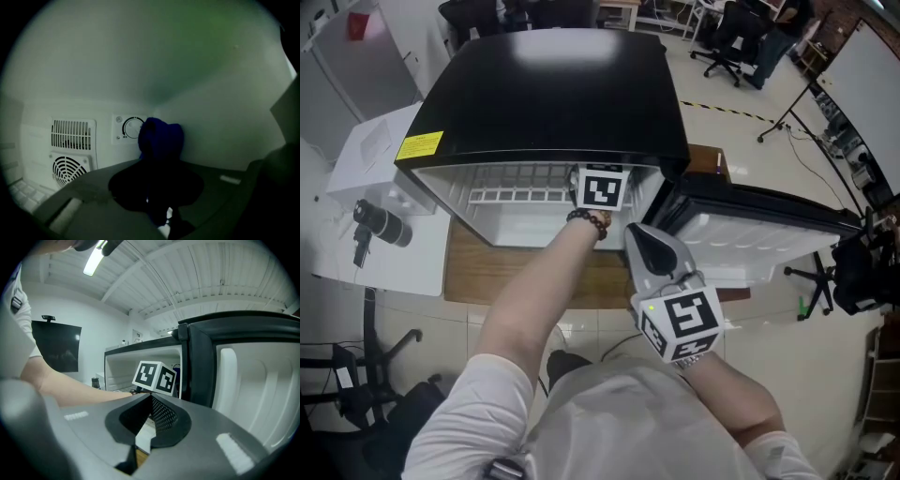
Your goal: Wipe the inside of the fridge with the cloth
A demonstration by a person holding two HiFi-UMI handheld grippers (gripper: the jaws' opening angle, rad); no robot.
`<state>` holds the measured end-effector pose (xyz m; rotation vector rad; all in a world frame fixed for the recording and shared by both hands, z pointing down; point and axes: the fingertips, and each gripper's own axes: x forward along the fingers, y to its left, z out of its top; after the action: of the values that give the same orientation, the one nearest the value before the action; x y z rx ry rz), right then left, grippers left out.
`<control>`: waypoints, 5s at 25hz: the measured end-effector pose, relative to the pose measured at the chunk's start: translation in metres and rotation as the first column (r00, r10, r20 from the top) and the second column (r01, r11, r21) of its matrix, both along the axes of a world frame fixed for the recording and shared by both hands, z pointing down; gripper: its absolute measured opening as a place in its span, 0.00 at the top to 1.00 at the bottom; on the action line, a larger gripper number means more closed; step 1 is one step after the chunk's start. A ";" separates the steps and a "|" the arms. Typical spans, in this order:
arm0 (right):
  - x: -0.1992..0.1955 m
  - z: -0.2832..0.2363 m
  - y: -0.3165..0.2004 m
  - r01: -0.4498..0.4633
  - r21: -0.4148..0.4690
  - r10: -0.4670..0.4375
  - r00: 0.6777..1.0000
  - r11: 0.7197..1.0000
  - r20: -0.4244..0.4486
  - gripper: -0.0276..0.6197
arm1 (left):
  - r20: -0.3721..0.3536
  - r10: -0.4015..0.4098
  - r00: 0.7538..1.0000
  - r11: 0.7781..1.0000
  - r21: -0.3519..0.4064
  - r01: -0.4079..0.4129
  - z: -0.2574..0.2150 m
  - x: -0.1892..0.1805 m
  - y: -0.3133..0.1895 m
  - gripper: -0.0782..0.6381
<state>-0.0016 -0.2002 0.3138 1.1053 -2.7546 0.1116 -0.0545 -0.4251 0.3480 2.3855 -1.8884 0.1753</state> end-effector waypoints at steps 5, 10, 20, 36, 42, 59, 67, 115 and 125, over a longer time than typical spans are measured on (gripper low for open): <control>0.000 -0.001 0.001 -0.003 -0.001 0.003 1.000 1.000 0.006 0.95 | -0.008 -0.021 1.000 1.000 -0.001 0.021 0.001 -0.001 -0.006 0.81; 0.003 -0.002 0.001 -0.015 -0.001 0.015 1.000 1.000 0.007 0.95 | -0.009 -0.044 0.999 0.999 -0.007 0.044 0.001 -0.003 -0.011 0.81; 0.008 -0.003 0.009 -0.015 0.005 0.015 1.000 1.000 0.009 0.95 | -0.011 -0.082 0.997 0.997 0.006 0.082 0.000 -0.011 0.004 0.80; 0.009 -0.008 0.042 0.041 0.021 -0.041 0.999 0.999 0.001 0.95 | -0.027 -0.137 0.990 0.990 0.029 0.137 -0.005 -0.042 0.079 0.80; 0.005 -0.005 0.052 0.075 0.023 -0.074 0.997 0.997 -0.018 0.93 | -0.027 -0.150 0.988 0.987 0.047 0.151 -0.010 -0.053 0.122 0.80; -0.035 0.015 0.072 0.284 0.039 -0.279 0.954 0.958 -0.108 0.78 | -0.051 0.034 0.998 0.997 0.076 -0.031 -0.014 -0.052 0.260 0.80; -0.080 0.022 0.083 0.475 0.037 -0.467 0.875 0.879 -0.128 0.74 | -0.045 0.218 0.975 0.975 0.056 -0.215 -0.007 -0.065 0.304 0.79; -0.276 0.198 0.033 0.479 -0.107 -0.491 0.856 0.871 -0.162 0.86 | 0.055 -0.040 0.998 0.981 -0.186 0.050 0.119 -0.270 0.274 0.60; -0.308 0.226 -0.005 0.345 -0.070 -0.352 0.923 0.936 -0.157 0.86 | 0.096 -0.120 0.988 0.982 -0.134 0.132 0.114 -0.288 0.250 0.61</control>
<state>-0.3095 -0.2052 0.5397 0.5682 -2.7298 0.0273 -0.3424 -0.1755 0.4623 2.1936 -1.9863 0.3942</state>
